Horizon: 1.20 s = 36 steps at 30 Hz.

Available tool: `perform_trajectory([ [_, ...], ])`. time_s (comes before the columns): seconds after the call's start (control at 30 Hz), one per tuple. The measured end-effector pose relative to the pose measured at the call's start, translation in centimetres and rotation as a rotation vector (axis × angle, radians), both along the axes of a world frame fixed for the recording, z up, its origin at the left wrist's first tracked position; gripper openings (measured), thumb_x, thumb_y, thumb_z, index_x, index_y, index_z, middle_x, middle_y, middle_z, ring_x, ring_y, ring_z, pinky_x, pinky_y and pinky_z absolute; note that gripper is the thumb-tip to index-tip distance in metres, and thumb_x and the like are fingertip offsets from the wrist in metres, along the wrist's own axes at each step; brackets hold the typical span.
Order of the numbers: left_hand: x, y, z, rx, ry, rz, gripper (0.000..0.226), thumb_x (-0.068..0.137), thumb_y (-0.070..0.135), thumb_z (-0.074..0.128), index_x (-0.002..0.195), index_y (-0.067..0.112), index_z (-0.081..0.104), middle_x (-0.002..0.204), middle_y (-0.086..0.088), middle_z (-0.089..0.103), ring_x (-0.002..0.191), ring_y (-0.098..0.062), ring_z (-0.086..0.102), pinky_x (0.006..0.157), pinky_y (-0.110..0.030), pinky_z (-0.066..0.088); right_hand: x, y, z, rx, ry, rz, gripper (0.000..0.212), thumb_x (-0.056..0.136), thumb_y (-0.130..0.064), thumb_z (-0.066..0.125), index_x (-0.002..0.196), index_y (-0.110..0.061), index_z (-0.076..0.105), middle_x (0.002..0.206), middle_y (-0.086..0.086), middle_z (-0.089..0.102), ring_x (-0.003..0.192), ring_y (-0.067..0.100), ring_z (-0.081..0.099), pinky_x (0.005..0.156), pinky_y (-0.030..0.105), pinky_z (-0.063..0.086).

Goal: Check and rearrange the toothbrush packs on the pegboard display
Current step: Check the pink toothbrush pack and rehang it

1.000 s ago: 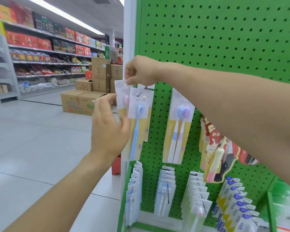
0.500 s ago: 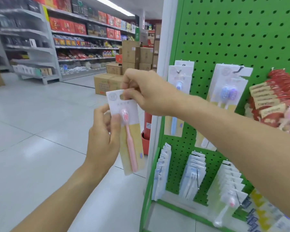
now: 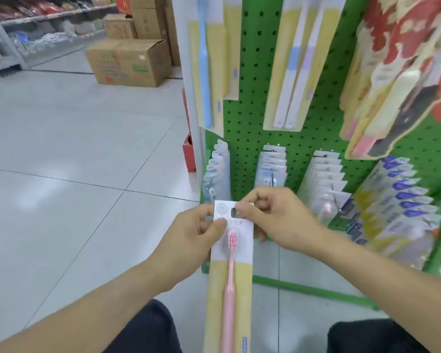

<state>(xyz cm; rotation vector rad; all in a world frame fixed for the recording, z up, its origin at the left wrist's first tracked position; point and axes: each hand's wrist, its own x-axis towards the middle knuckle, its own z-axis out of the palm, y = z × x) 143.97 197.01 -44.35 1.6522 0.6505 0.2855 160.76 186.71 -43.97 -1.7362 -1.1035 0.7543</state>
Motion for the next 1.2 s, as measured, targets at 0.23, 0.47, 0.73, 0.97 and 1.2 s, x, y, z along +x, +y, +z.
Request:
perform_trajectory([
  [0.23,3.1,-1.4,-2.1,-0.089,0.088,-0.07,0.026,0.103,0.006,0.051,0.121,0.019,0.065,0.09,-0.009,0.078,0.08,-0.024,0.076,0.067,-0.034,0.061,2.8,-1.6,-2.7,-0.062,-0.025,0.026,0.017,0.097,-0.026,0.065,0.083,-0.017,0.067,0.076,0.007,0.075,0.047,0.009,0.058,0.049,0.036,0.055],
  [0.47,5.0,-1.9,-2.6,-0.158,0.108,-0.08,0.025,0.105,0.013,0.047,0.12,0.02,0.066,0.092,-0.006,0.079,0.082,-0.021,0.077,0.067,-0.037,0.062,4.0,-2.7,-4.4,-0.053,-0.075,0.058,0.021,0.099,-0.036,0.06,0.078,-0.032,0.061,0.069,0.009,0.07,0.061,0.027,0.063,0.069,0.052,0.056],
  [0.73,6.6,-2.5,-1.7,-0.267,0.075,-0.087,0.026,0.105,0.02,0.046,0.119,0.02,0.067,0.092,-0.01,0.078,0.08,-0.027,0.077,0.063,-0.035,0.061,5.0,-3.3,-4.2,-0.052,-0.038,0.066,0.016,0.096,-0.044,0.061,0.095,-0.028,0.058,0.082,0.01,0.072,0.075,0.035,0.067,0.065,0.057,0.055],
  [0.97,7.0,-3.2,-0.9,-0.348,0.058,-0.08,0.027,0.104,0.021,0.046,0.116,0.018,0.07,0.09,-0.011,0.078,0.07,-0.025,0.075,0.057,-0.032,0.059,7.0,-4.1,-1.9,-0.078,-0.045,0.055,0.028,0.085,-0.031,0.078,0.106,-0.026,0.06,0.087,0.003,0.067,0.061,0.01,0.064,0.064,0.036,0.056],
  [1.2,7.5,-3.1,-1.3,-0.343,0.047,0.051,0.026,0.105,0.017,0.047,0.114,0.016,0.07,0.097,-0.013,0.078,0.079,-0.031,0.076,0.063,-0.038,0.063,5.9,-4.2,-2.0,0.065,-0.482,-0.014,0.031,0.083,-0.015,0.078,0.107,-0.029,0.064,0.093,-0.013,0.052,0.081,0.01,0.058,0.069,0.017,0.048],
])
